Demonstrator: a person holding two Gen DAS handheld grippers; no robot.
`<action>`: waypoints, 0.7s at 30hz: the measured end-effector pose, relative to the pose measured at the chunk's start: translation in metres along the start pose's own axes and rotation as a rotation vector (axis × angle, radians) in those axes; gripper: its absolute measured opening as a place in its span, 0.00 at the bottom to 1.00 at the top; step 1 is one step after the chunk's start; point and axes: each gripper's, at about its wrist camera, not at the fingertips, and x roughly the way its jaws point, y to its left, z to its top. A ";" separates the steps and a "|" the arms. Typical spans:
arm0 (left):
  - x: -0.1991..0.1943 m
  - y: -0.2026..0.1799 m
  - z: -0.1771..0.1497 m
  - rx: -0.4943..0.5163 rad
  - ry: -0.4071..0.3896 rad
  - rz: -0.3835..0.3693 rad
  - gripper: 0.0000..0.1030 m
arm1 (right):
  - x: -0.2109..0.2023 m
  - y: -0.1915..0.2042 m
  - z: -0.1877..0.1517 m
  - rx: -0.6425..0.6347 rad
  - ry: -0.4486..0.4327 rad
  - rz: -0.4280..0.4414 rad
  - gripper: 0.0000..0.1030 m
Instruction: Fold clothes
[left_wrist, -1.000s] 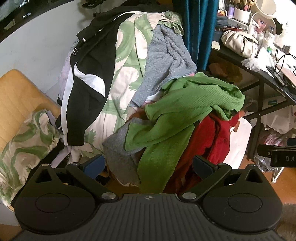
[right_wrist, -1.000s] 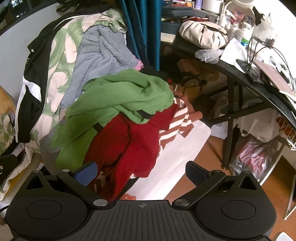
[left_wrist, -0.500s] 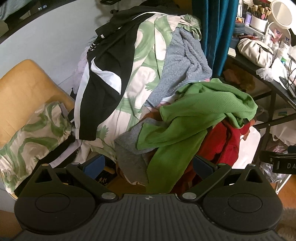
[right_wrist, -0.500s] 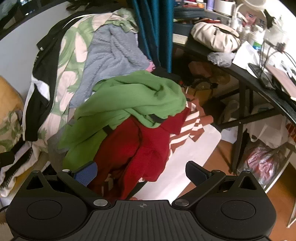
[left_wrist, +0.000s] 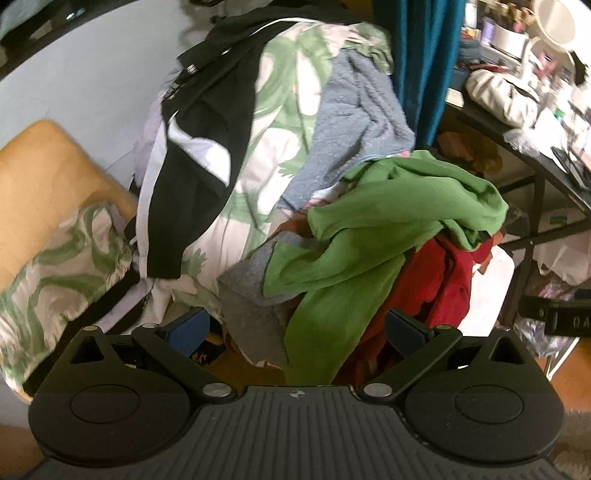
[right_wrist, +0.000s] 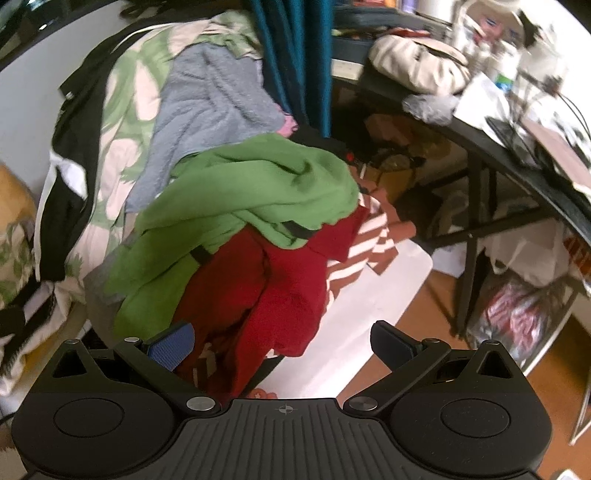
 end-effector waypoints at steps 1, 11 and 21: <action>0.000 0.002 -0.001 -0.008 0.003 0.000 1.00 | 0.000 0.001 0.001 -0.002 0.002 0.001 0.99; 0.003 0.014 -0.006 -0.060 0.032 0.006 1.00 | 0.005 0.008 0.002 -0.035 0.019 0.024 0.99; 0.006 0.020 -0.012 -0.066 0.062 0.019 1.00 | 0.013 0.018 -0.002 -0.036 0.050 0.058 0.99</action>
